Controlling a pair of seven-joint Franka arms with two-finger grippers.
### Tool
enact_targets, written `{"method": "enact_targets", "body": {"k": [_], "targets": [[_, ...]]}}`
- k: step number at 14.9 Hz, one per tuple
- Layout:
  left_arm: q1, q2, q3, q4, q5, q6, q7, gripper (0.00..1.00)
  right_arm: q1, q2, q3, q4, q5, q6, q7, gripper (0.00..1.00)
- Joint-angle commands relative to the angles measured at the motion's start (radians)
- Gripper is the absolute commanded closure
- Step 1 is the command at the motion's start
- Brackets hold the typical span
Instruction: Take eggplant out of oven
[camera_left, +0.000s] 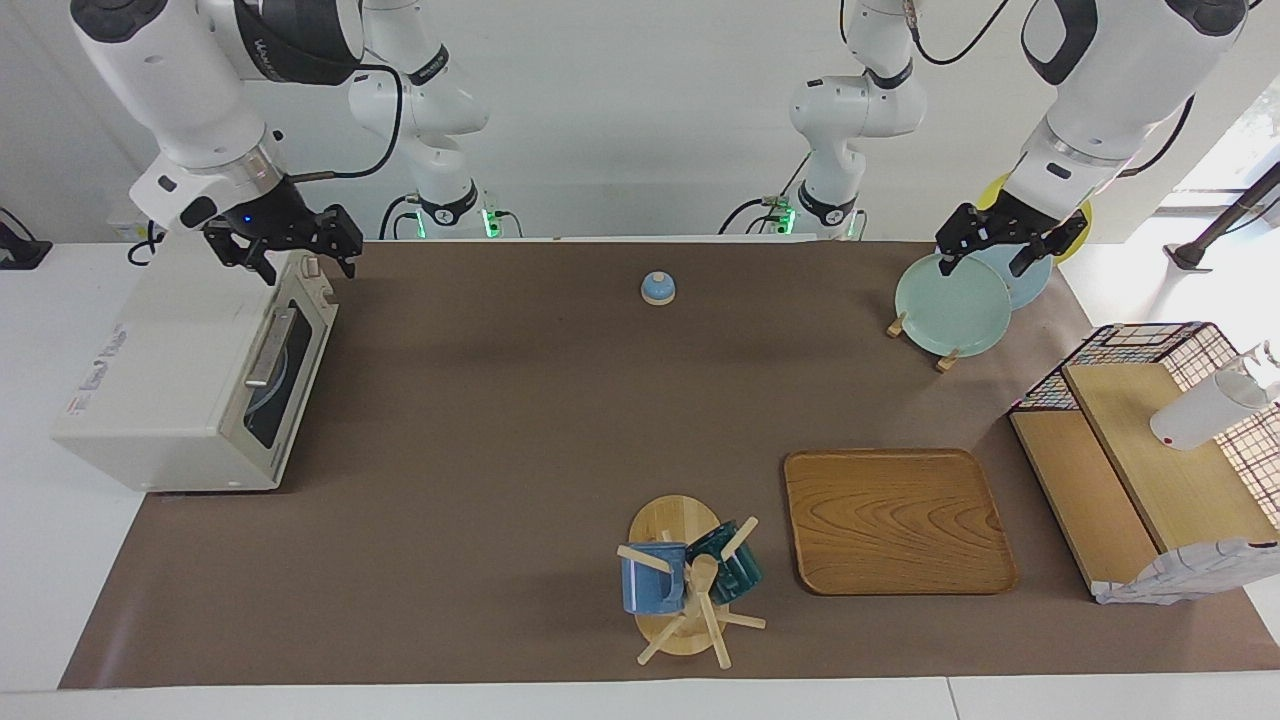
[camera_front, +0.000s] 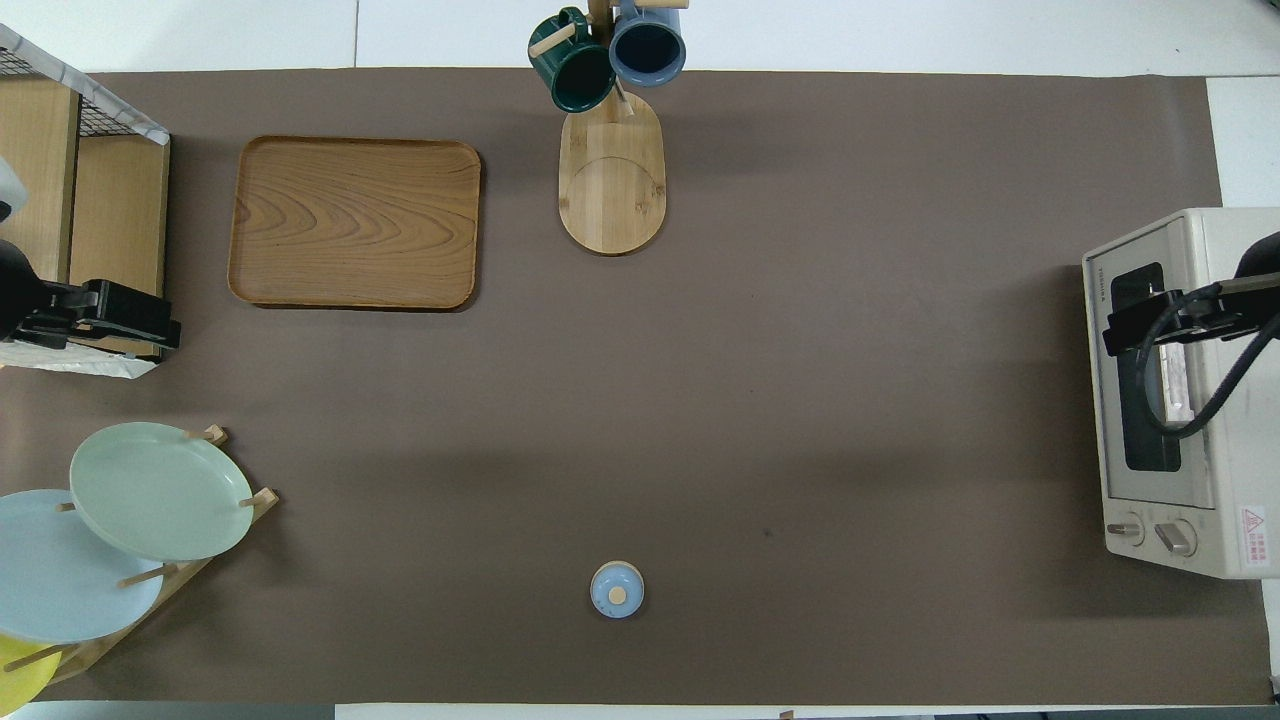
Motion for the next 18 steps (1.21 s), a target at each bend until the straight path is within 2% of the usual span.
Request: {"method": "enact_targets", "body": {"k": [1,8,9,10,11,12,13,16,18], "targets": [[0.013,-0.005,-0.01,0.01,0.017,-0.014,0.006,0.0,-0.007,-0.003,0.007,0.002,-0.012,0.0,0.015,0.0],[0.013,-0.004,-0.01,0.01,0.019,-0.014,0.006,0.0,-0.033,-0.01,0.004,-0.009,0.003,0.0,0.015,0.0],[0.013,-0.004,-0.01,0.009,0.017,-0.014,0.006,0.0,-0.045,-0.01,0.004,-0.014,0.005,0.003,-0.014,0.06],[0.013,-0.004,-0.01,0.01,0.017,-0.014,0.006,0.0,-0.045,-0.012,0.004,-0.018,0.004,0.014,-0.048,0.54],[0.013,-0.004,-0.01,0.01,0.019,-0.014,0.006,0.0,-0.05,-0.018,0.004,-0.028,0.003,0.03,-0.062,0.74],[0.013,-0.004,-0.01,0.009,0.017,-0.014,0.006,0.0,-0.051,-0.027,0.004,-0.055,0.002,0.056,-0.071,0.9],[0.013,-0.005,-0.01,0.009,0.017,-0.014,0.006,0.0,-0.053,-0.044,0.004,-0.087,0.0,0.076,-0.097,1.0],[0.013,-0.004,-0.01,0.009,0.019,-0.014,0.006,0.0,-0.059,-0.099,0.001,-0.245,-0.021,0.205,-0.14,1.0],[0.013,-0.005,-0.01,0.009,0.017,-0.014,0.006,0.0,-0.059,-0.119,0.0,-0.297,-0.068,0.259,-0.125,1.0]]}}
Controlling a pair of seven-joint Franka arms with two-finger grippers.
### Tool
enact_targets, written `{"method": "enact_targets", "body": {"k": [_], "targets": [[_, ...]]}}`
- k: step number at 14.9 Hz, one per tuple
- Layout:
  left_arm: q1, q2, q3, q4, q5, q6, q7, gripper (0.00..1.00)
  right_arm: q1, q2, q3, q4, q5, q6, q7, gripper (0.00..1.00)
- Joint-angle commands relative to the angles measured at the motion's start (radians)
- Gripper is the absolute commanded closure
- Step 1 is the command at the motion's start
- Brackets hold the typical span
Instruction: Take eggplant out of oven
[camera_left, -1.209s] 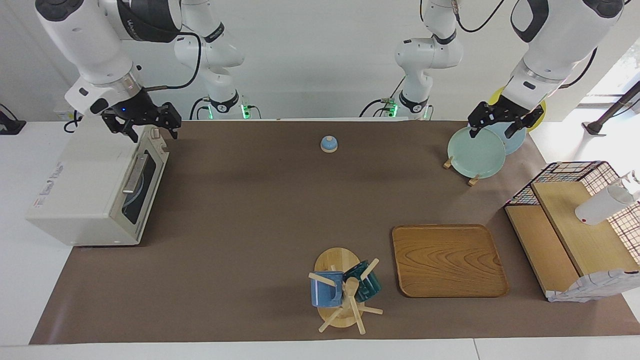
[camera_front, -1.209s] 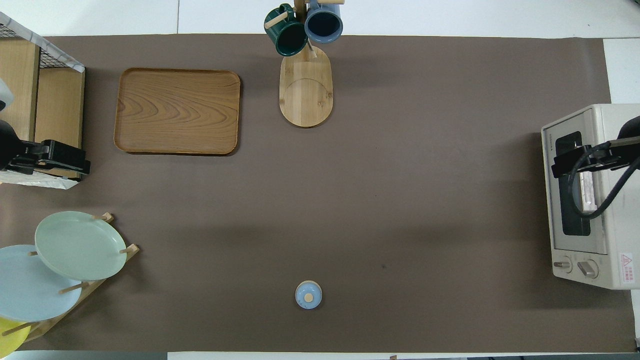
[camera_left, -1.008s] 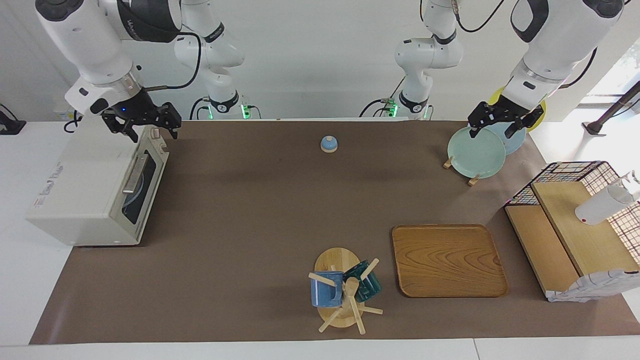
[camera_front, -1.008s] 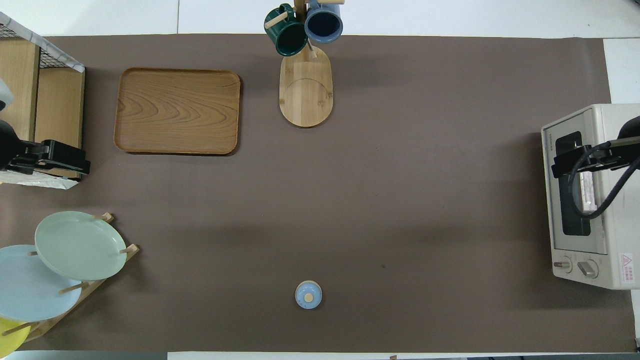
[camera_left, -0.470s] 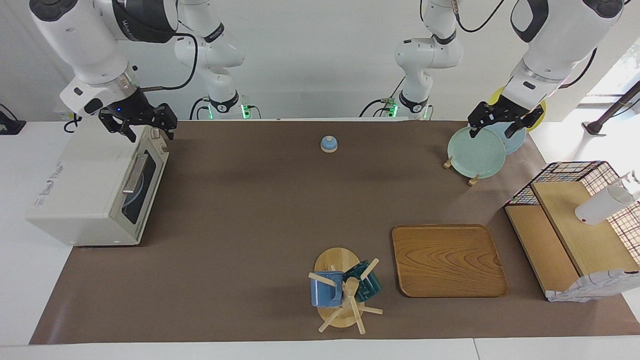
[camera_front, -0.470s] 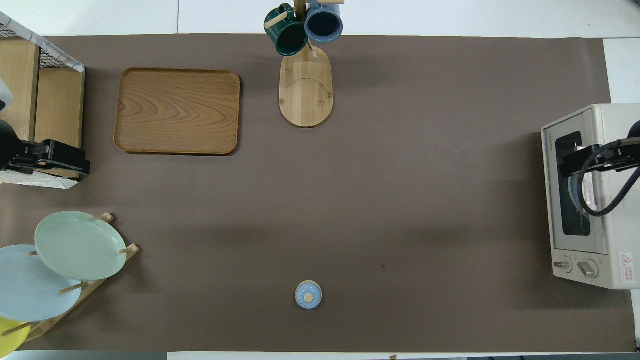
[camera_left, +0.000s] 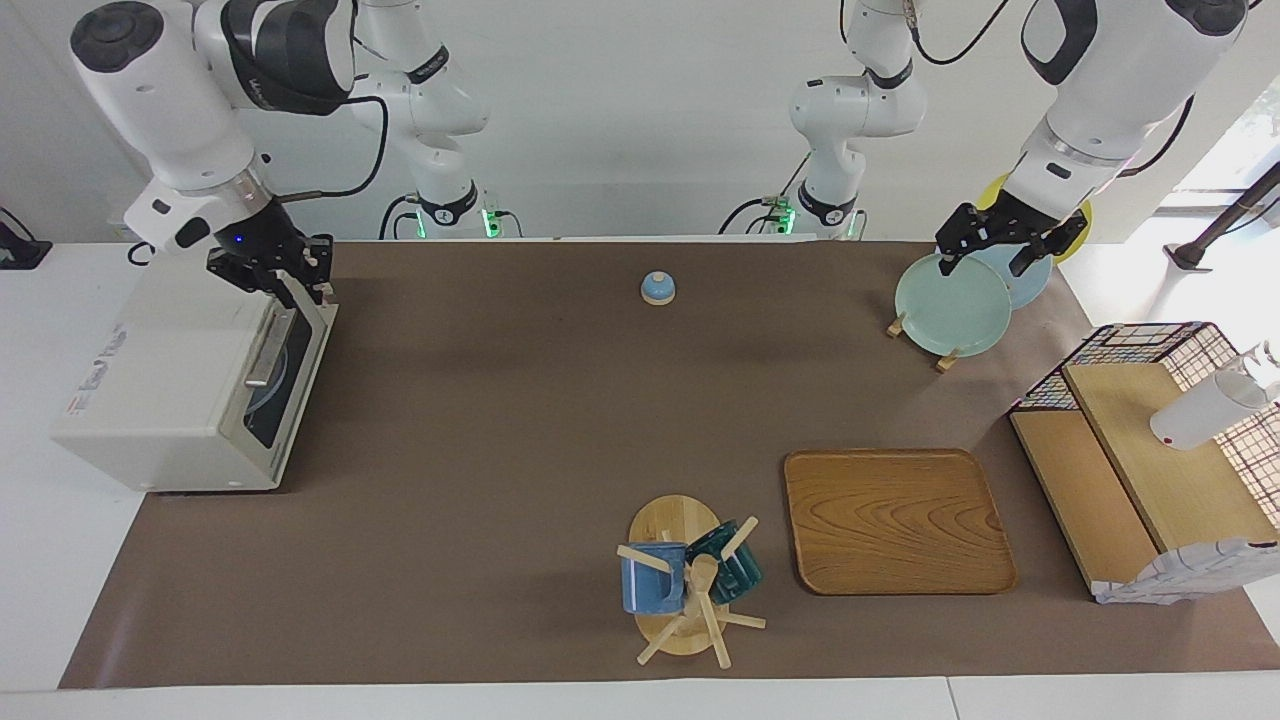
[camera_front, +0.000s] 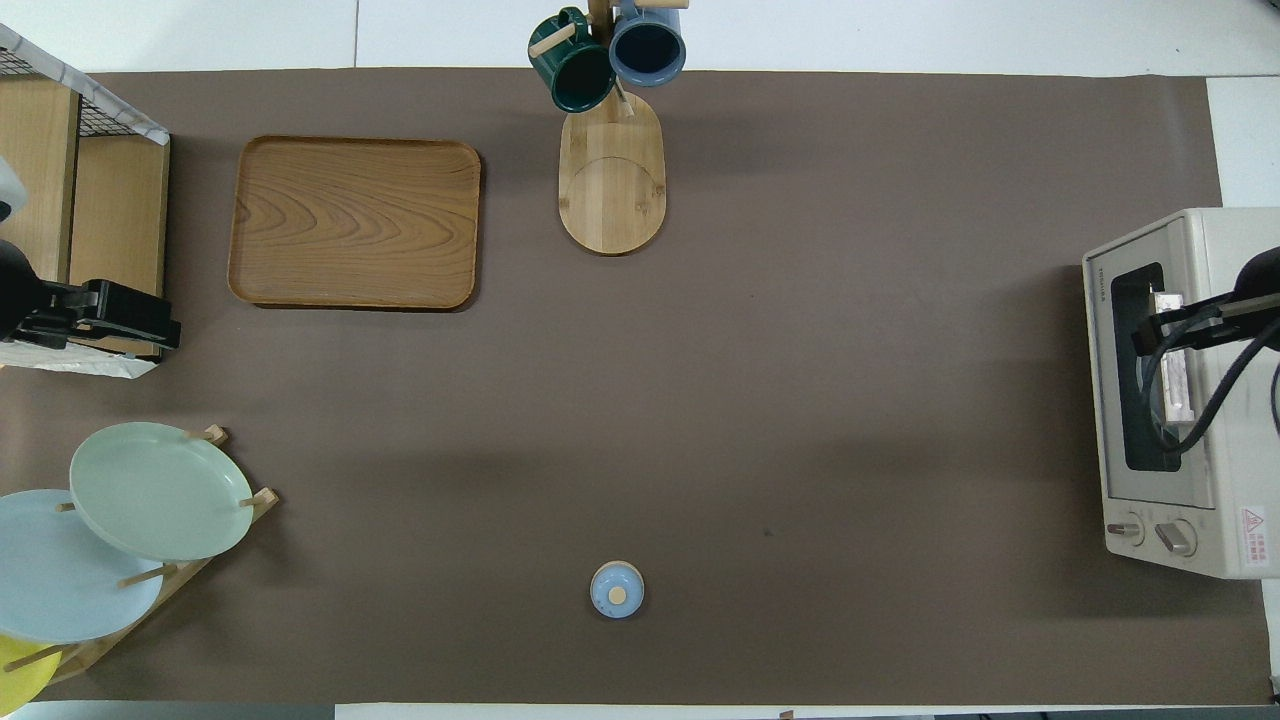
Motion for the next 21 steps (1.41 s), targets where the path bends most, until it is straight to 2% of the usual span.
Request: {"method": "enact_targets", "body": {"k": [1,4,8,11,14,21], "targets": [[0.013,-0.005,-0.01,0.01,0.019,-0.014,0.006,0.0,-0.014,-0.063,0.002,-0.128,-0.079,0.096,0.007,1.0],[0.013,-0.005,-0.01,0.01,0.017,-0.014,0.006,0.0,-0.031,-0.043,0.004,-0.16,-0.17,0.133,0.163,1.0],[0.013,-0.004,-0.01,0.009,0.017,-0.014,0.006,0.0,-0.036,-0.019,0.005,-0.174,-0.234,0.171,0.164,1.0],[0.013,-0.004,-0.01,0.01,0.017,-0.014,0.006,0.0,-0.039,-0.014,0.004,-0.196,-0.236,0.177,0.176,1.0],[0.013,-0.004,-0.01,0.009,0.017,-0.014,0.006,0.0,-0.057,-0.013,0.004,-0.228,-0.237,0.233,0.178,1.0],[0.013,-0.005,-0.01,0.009,0.019,-0.018,0.004,0.0,-0.053,-0.013,0.007,-0.266,-0.236,0.243,0.164,1.0]]}}
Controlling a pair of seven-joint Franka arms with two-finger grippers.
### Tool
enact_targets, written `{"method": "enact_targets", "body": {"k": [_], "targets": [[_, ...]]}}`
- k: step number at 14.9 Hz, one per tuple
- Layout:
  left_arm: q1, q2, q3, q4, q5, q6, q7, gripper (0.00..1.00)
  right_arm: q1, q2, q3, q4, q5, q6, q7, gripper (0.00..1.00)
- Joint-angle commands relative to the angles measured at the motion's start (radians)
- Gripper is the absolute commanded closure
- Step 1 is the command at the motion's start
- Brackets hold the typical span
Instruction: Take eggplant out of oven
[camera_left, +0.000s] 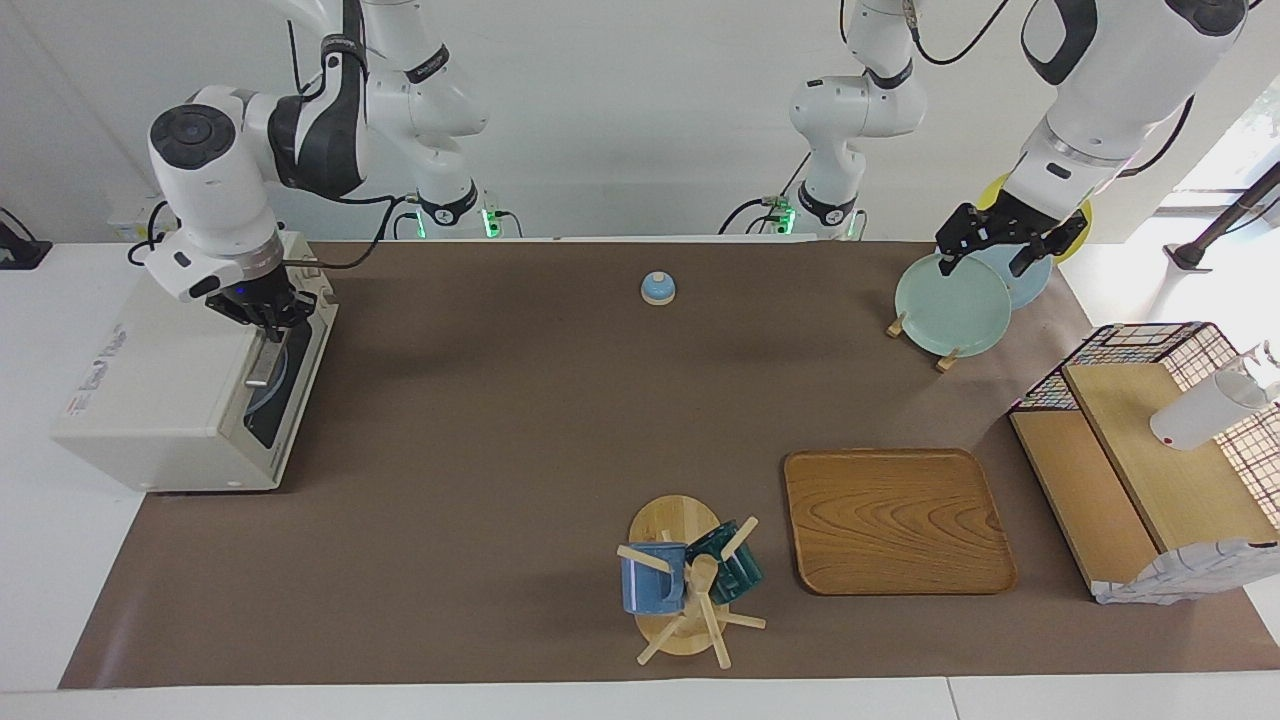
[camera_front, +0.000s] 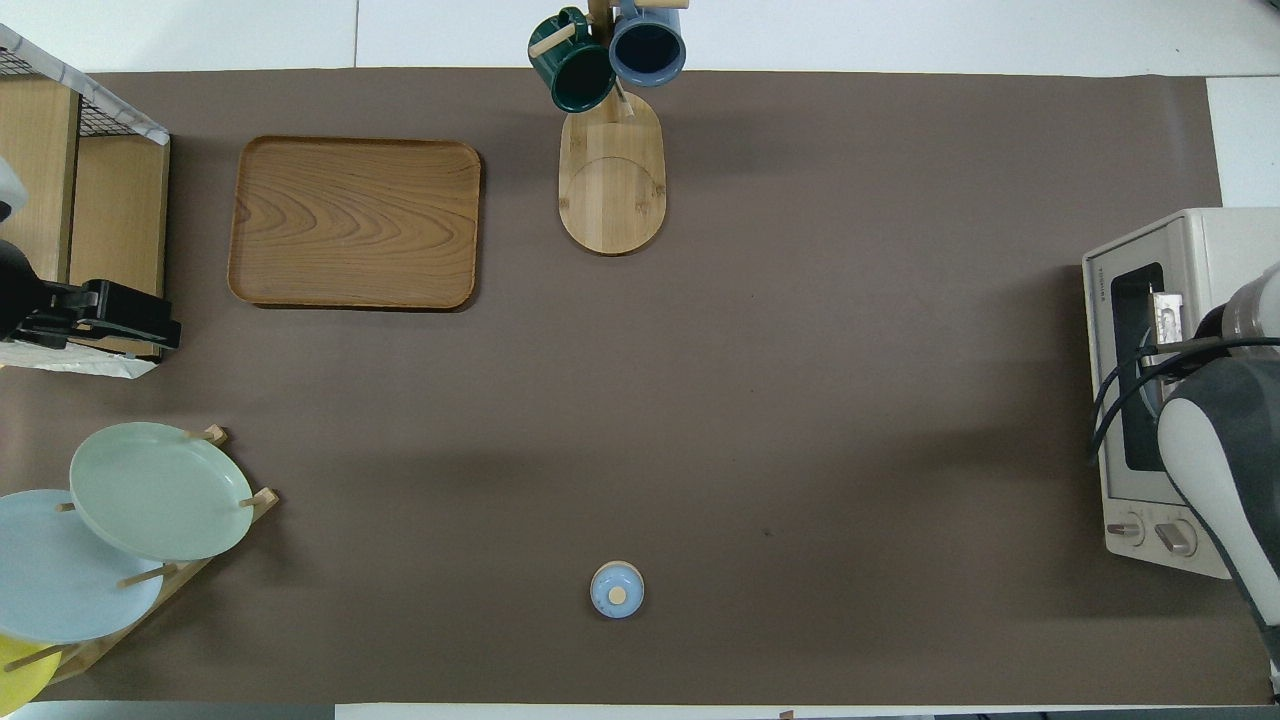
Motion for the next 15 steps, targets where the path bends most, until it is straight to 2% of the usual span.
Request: {"method": "enact_targets", "body": {"k": [1,6,8,10,15], "targets": [[0.013,-0.004,-0.01,0.009,0.017,-0.02,0.004,0.0,-0.005,-0.01,0.011,-0.057,-0.01,0.04,0.007,1.0],[0.013,-0.005,-0.01,0.009,0.017,-0.018,0.004,0.0,0.001,0.008,0.012,-0.161,0.056,0.192,0.006,1.0],[0.013,-0.005,-0.011,0.009,0.017,-0.018,0.004,0.0,0.003,0.036,0.017,-0.162,0.071,0.224,0.007,1.0],[0.013,-0.004,-0.01,0.009,0.019,-0.018,0.001,0.0,0.059,0.087,0.017,-0.163,0.09,0.293,0.016,1.0],[0.013,-0.004,-0.011,0.009,0.019,-0.012,0.001,0.0,0.106,0.159,0.017,-0.186,0.091,0.434,0.053,1.0]]}}
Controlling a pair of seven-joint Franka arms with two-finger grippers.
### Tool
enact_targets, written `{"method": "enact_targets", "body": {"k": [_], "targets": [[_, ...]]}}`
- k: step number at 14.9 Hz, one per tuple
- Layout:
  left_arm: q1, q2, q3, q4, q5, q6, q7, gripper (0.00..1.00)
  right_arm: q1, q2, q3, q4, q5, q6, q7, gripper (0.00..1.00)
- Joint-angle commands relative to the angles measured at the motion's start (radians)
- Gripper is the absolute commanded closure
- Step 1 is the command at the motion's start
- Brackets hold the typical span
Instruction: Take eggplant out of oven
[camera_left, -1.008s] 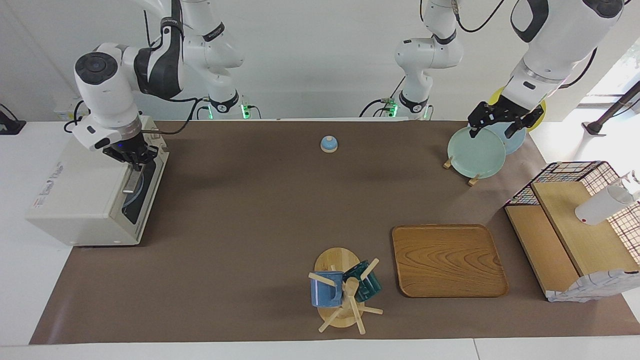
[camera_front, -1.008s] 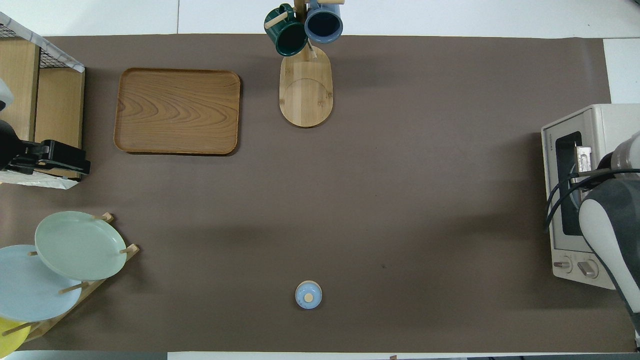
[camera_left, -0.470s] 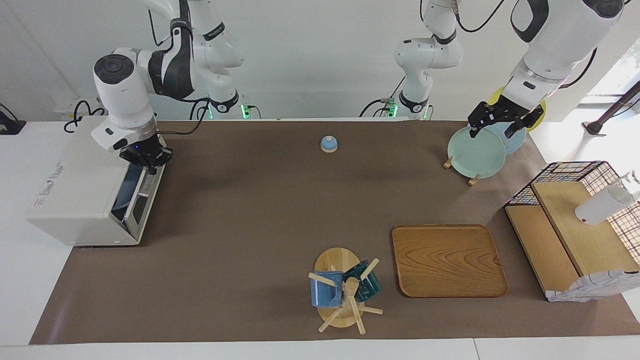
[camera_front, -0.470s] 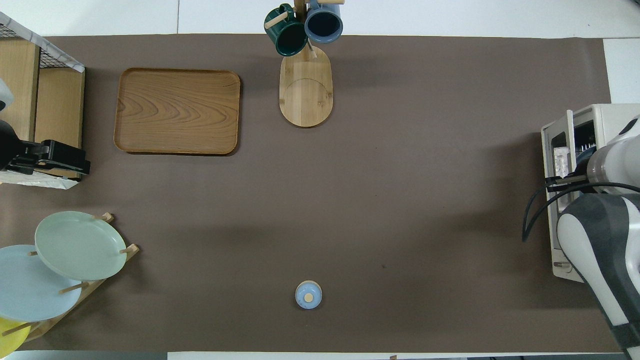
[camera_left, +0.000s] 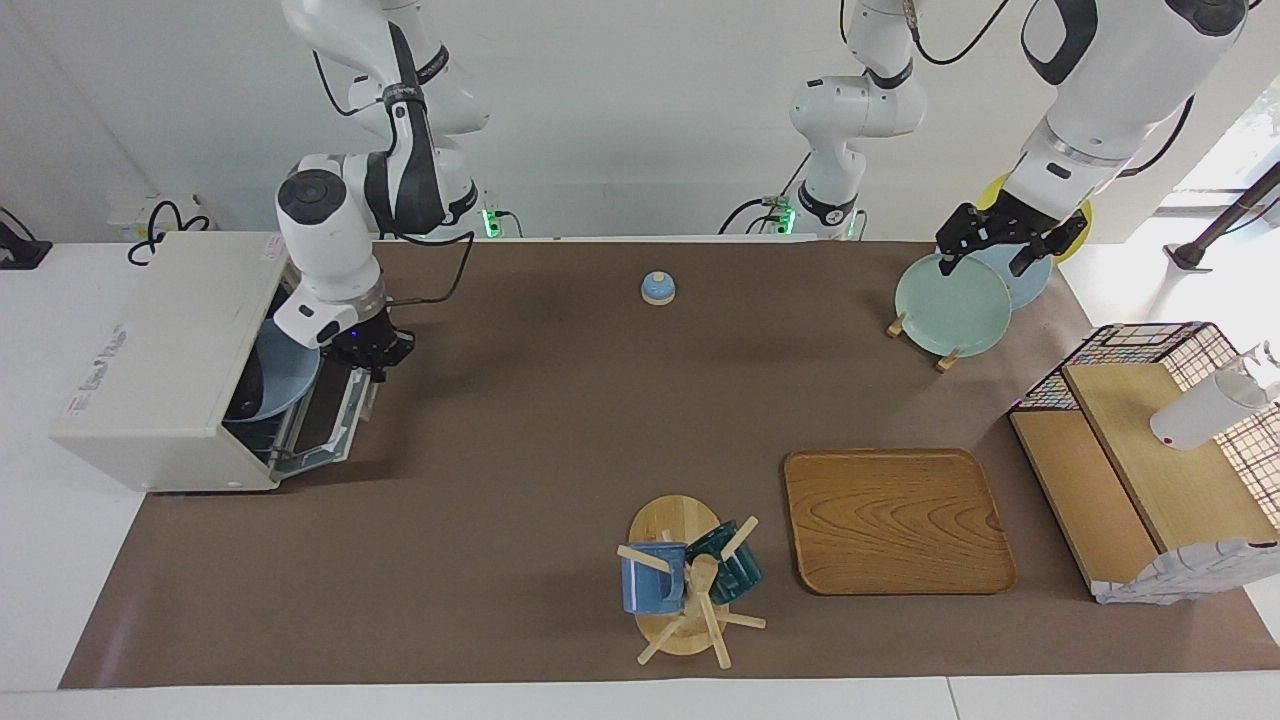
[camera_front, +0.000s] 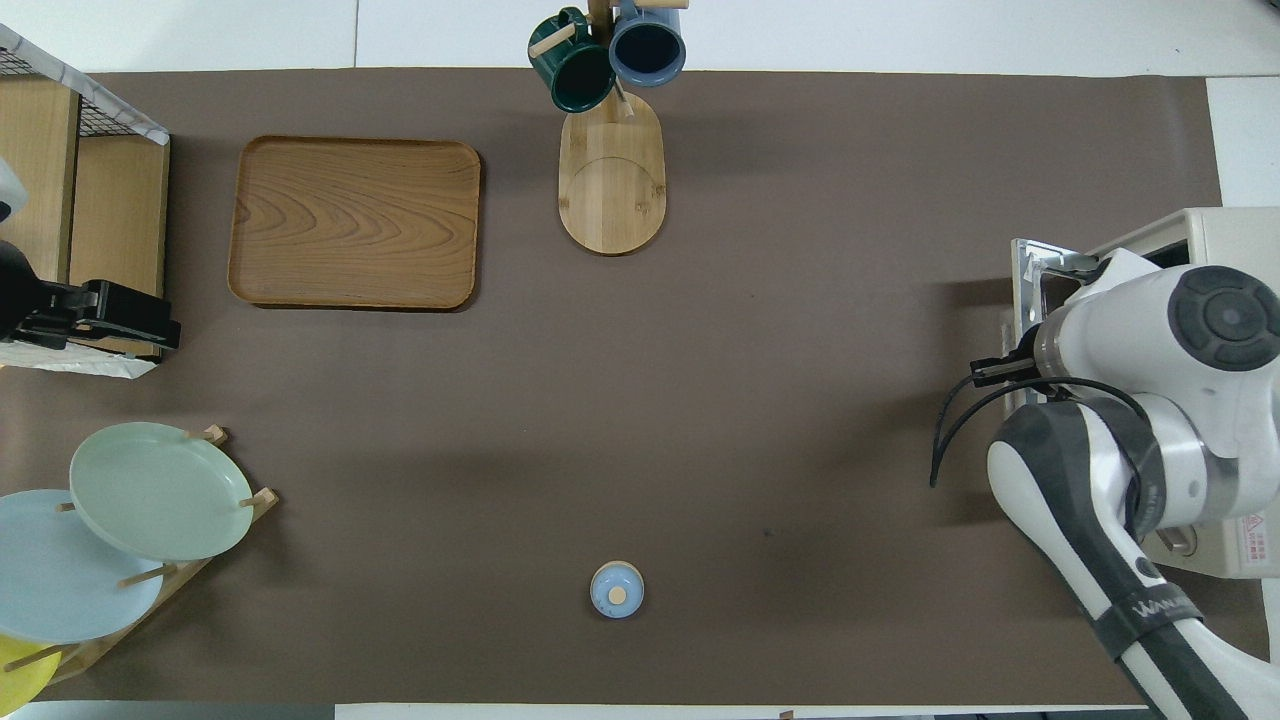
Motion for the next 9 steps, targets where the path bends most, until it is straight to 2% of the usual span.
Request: {"method": "enact_targets", "body": {"k": [1,7,9], "targets": [[0.013,-0.004,-0.011,0.009,0.017,-0.009,0.001,0.0,-0.025,0.069,-0.018,0.005,-0.031,0.094,0.004,1.0],[0.013,-0.008,-0.01,-0.004,0.017,-0.004,-0.002,0.0,0.011,0.089,-0.017,-0.003,-0.029,0.104,0.079,1.0],[0.013,-0.008,-0.01,-0.004,0.017,-0.004,-0.002,0.0,0.023,0.089,-0.017,-0.005,0.043,0.104,0.088,1.0]]}}
